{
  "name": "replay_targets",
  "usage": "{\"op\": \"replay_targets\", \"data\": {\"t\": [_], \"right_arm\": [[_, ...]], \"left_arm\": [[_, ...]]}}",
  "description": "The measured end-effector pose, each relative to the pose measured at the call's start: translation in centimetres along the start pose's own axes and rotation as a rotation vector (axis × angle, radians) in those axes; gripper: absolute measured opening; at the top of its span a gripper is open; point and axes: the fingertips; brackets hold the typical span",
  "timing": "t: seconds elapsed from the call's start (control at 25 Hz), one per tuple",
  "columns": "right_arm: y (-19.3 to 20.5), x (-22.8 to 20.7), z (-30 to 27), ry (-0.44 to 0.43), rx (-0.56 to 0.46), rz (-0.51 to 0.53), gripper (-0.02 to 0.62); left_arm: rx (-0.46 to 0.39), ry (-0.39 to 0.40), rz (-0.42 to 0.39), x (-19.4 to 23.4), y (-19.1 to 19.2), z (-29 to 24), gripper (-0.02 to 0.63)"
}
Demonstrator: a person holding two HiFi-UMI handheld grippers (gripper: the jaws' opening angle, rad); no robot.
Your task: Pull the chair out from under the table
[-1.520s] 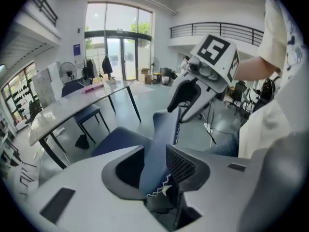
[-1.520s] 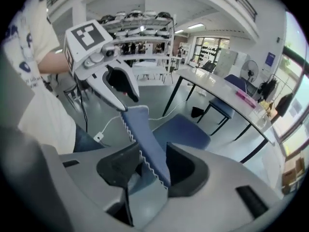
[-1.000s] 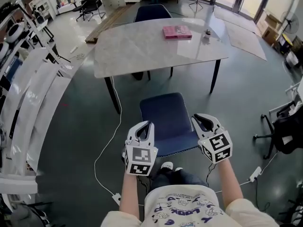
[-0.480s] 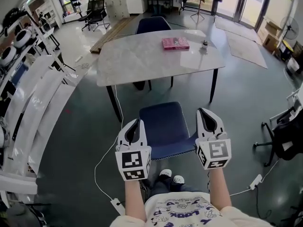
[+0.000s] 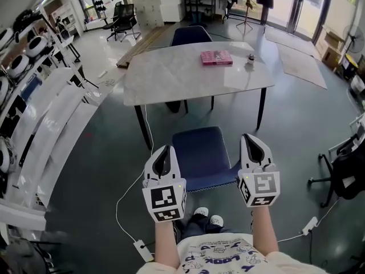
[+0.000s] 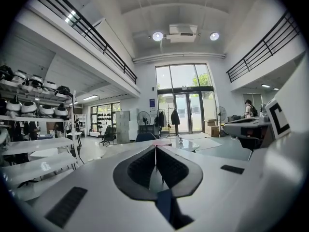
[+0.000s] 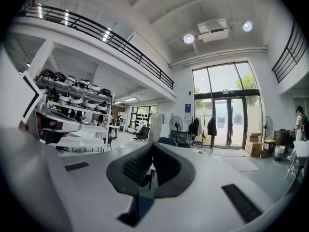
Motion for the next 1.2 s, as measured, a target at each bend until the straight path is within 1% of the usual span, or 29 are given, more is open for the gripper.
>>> {"op": "replay_targets", "data": {"t": [0.24, 0.44, 0.92, 1.2], "right_arm": [[-0.6, 0.4, 0.2, -0.018, -0.006, -0.023, 0.006], [-0.6, 0.6, 0.2, -0.027, -0.008, -0.025, 0.006], [-0.5, 0.7, -0.3, -0.053, -0.002, -0.057, 0.006], [-0.4, 0.7, -1.2, -0.057, 0.0, -0.048, 0.006]], "left_arm": [[0.005, -0.025, 0.001, 0.4, -0.2, 0.9, 0.024], [-0.014, -0.039, -0.031, 0.5, -0.7, 1.0, 0.025], [-0.013, -0.037, -0.022, 0.7, -0.9, 0.8, 0.024], [-0.002, -0.033, -0.037, 0.6, -0.8, -0.1, 0.024]]}}
Point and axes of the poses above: the fingertips, and each gripper's own axes: z backward along the fingers, x to its left, y out of its underside, and after that the axes turned 4 degrees about x, right-handed
